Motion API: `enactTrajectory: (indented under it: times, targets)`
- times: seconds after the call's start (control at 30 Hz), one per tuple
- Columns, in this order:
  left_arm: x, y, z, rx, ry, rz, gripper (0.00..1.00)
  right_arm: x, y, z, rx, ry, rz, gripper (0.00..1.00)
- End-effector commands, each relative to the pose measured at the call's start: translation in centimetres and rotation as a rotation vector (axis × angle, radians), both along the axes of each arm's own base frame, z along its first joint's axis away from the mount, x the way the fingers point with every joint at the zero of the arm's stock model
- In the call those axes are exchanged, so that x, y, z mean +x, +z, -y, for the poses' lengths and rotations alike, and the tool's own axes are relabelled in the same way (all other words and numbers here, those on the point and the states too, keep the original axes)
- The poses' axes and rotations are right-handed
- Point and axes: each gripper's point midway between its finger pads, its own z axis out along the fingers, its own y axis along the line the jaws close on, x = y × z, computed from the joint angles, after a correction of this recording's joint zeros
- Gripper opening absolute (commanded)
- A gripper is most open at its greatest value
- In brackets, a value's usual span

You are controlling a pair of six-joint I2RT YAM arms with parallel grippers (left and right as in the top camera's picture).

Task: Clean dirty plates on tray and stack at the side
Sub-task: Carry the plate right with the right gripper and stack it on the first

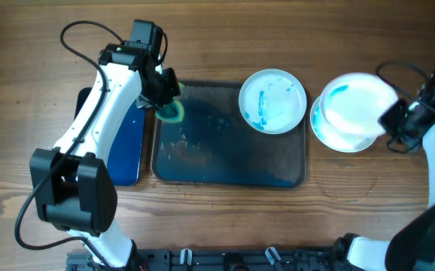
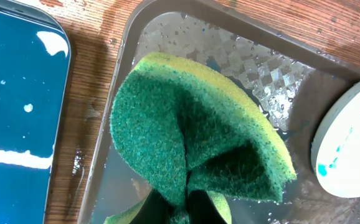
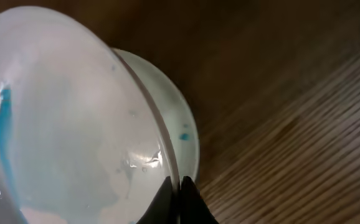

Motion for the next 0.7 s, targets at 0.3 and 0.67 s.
enactTrajectory:
  times: [0.3,0.67]
  targets:
    - [1.0,1.1,0.1,-0.021,0.065,0.042,0.04,0.7,-3.2,-2.6,0.159,0.046,0.010,0.64]
    - [1.3,1.2,0.1,-0.024,0.070,0.053,0.04,4.5,4.5,-9.9,0.163,0.412,0.086,0.64]
